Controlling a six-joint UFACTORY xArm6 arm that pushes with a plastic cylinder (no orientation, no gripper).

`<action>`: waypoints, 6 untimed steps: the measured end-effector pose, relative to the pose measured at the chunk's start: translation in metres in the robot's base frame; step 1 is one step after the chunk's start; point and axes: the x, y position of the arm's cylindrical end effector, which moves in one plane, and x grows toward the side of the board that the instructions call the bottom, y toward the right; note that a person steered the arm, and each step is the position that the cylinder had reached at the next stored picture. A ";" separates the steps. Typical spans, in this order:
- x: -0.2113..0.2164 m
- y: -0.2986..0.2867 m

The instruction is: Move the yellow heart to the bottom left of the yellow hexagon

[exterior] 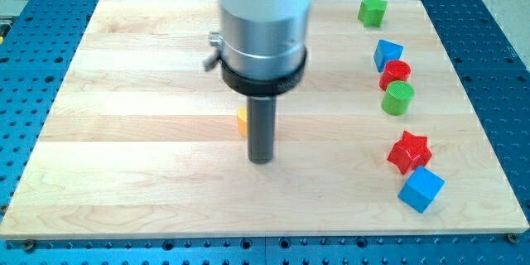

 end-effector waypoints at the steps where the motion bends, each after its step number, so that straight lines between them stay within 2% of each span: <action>1: -0.045 -0.005; 2: -0.112 -0.025; 4: -0.109 -0.043; 5: -0.186 -0.041; 6: -0.217 -0.041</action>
